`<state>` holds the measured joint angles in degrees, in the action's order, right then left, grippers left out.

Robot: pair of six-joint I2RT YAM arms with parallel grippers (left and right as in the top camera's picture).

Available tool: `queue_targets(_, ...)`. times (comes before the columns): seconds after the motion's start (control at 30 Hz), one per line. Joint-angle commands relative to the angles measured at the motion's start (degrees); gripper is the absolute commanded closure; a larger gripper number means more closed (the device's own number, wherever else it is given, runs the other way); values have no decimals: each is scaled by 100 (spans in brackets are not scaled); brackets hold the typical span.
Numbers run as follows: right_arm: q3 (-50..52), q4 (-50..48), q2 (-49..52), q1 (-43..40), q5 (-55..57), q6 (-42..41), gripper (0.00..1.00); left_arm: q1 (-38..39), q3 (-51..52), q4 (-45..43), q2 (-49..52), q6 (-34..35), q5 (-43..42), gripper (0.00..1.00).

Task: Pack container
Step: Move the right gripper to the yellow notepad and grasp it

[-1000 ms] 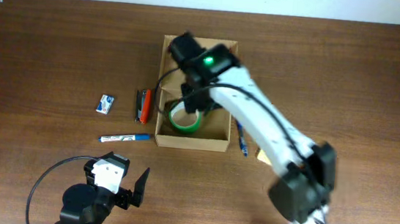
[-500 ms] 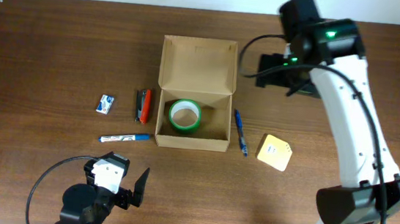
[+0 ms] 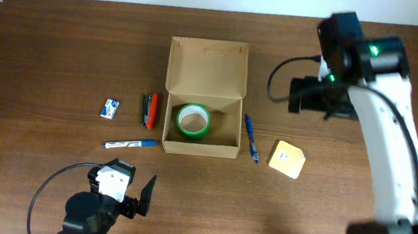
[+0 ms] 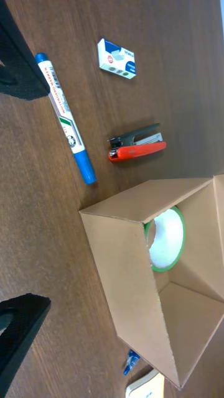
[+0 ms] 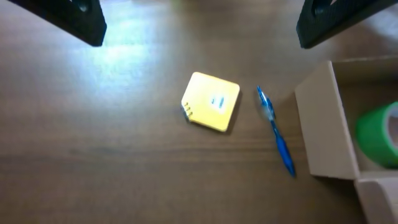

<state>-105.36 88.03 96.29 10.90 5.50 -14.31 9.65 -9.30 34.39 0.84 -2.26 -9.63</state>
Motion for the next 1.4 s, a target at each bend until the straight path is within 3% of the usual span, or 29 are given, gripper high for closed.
queue_targets(0.0,1047,-378,-841,-85,11,146,1,15,31,-13,-55,57,-61,0)
queue_targets(0.23,3174,-1635,-1786,-271,-706,96,1,15,31,-13,-55,57,-61,1)
queue_targets(0.67,5018,-3954,-1318,-271,-575,-1499,1,15,31,-13,-55,57,-61,0)
queue_targets(1.07,5195,-4586,31,-267,-485,-1797,1,15,31,-13,-55,57,-61,0)
queue_targets(1.37,5195,-4640,299,-267,-490,-1812,1,15,31,-13,-55,57,-61,0)
